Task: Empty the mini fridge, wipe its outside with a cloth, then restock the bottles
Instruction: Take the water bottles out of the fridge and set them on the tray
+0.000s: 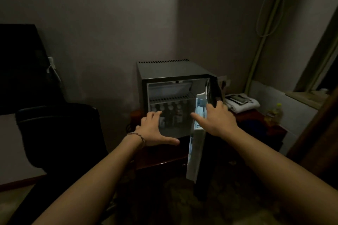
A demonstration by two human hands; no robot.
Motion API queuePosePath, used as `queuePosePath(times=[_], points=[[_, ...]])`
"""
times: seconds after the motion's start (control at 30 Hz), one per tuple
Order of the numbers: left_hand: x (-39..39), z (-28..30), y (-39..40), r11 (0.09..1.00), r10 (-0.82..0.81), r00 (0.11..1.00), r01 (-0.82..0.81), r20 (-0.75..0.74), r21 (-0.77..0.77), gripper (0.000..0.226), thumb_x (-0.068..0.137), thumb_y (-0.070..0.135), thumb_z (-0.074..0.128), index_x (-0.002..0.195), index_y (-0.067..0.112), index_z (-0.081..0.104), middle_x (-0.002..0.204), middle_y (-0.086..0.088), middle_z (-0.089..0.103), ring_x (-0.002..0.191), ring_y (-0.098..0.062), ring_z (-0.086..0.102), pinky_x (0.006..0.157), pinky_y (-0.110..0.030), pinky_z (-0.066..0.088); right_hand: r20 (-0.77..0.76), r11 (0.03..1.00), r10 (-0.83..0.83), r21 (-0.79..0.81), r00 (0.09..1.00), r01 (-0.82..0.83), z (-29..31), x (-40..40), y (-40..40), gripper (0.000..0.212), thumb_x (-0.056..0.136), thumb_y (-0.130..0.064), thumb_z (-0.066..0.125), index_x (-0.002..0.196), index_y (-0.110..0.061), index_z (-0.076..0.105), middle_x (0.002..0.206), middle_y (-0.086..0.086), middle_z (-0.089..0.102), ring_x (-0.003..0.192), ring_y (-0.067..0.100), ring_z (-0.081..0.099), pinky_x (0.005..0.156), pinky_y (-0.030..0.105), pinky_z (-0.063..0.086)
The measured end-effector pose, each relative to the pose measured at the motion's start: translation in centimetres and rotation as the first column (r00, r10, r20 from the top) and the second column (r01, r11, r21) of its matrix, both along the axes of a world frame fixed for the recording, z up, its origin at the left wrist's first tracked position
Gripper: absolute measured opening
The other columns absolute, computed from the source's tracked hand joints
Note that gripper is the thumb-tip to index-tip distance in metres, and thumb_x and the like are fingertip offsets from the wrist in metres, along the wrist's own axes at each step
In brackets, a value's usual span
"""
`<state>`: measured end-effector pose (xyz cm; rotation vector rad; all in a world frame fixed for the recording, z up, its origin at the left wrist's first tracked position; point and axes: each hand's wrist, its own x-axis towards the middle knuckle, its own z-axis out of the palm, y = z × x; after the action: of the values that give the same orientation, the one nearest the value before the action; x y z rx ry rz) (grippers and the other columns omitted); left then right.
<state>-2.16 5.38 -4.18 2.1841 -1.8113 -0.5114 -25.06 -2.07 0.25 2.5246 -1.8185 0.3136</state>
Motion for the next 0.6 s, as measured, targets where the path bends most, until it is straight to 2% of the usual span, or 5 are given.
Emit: queuePosePath(times=[0.1, 0.17, 0.4, 0.53, 0.6], points=[[-0.9, 0.1, -0.3, 1.000, -0.006, 0.999, 0.006, -0.037, 0.019, 0.149, 0.035, 0.094, 0.065, 0.156, 0.030, 0.005, 0.161, 0.002, 0.007, 0.146, -0.030, 0.015, 0.115, -0.057, 0.031, -0.122, 0.997, -0.068, -0.033, 0.990, 0.065, 0.1, -2.2, -0.8, 0.085, 0.089, -0.080, 0.029, 0.145, -0.017, 0.040, 0.153, 0.021, 0.029, 0.137, 0.040, 0.035, 0.109, 0.050, 0.034], [-1.0, 0.1, -0.8, 1.000, -0.006, 0.999, 0.007, -0.040, 0.010, 0.157, 0.027, 0.099, 0.060, 0.157, 0.028, 0.007, 0.160, 0.001, 0.009, 0.146, -0.029, 0.016, 0.114, -0.056, 0.032, -0.179, 0.994, -0.105, -0.021, 0.978, 0.103, -0.1, -3.6, -1.7, 0.088, 0.089, -0.080, 0.028, 0.146, -0.014, 0.037, 0.150, 0.023, 0.034, 0.136, 0.042, 0.036, 0.109, 0.051, 0.035], [-1.3, -0.6, -3.8, 0.999, -0.021, 1.000, 0.021, 0.002, 0.036, 0.156, 0.027, 0.103, 0.055, 0.156, 0.027, 0.011, 0.160, 0.000, 0.012, 0.146, -0.031, 0.018, 0.113, -0.057, 0.033, -0.229, 0.978, -0.206, -0.028, 0.952, 0.205, -0.9, -5.6, -4.5, 0.099, 0.086, -0.084, 0.026, 0.154, -0.013, 0.024, 0.156, 0.030, 0.020, 0.140, 0.050, 0.025, 0.112, 0.061, 0.026], [-1.8, -2.0, -6.0, 0.998, 0.011, 1.000, -0.012, 0.015, 0.054, 0.152, 0.032, 0.101, 0.057, 0.156, 0.025, 0.012, 0.159, -0.002, 0.015, 0.145, -0.031, 0.020, 0.114, -0.055, 0.034, -0.215, 0.993, -0.092, -0.090, 0.972, 0.074, -1.4, -5.0, -6.2, 0.094, 0.089, -0.079, 0.030, 0.155, -0.013, 0.021, 0.162, 0.022, 0.010, 0.147, 0.046, 0.011, 0.114, 0.064, 0.017], [-2.1, -2.7, -7.0, 0.998, 0.038, 0.999, -0.038, 0.014, 0.052, 0.151, 0.033, 0.100, 0.058, 0.155, 0.024, 0.014, 0.158, -0.004, 0.017, 0.144, -0.030, 0.022, 0.113, -0.054, 0.035, -0.201, 0.989, 0.051, -0.125, 0.978, -0.077, -2.1, -4.0, -7.1, 0.086, 0.090, -0.075, 0.034, 0.152, -0.016, 0.029, 0.161, 0.019, 0.019, 0.147, 0.042, 0.015, 0.115, 0.058, 0.023]])
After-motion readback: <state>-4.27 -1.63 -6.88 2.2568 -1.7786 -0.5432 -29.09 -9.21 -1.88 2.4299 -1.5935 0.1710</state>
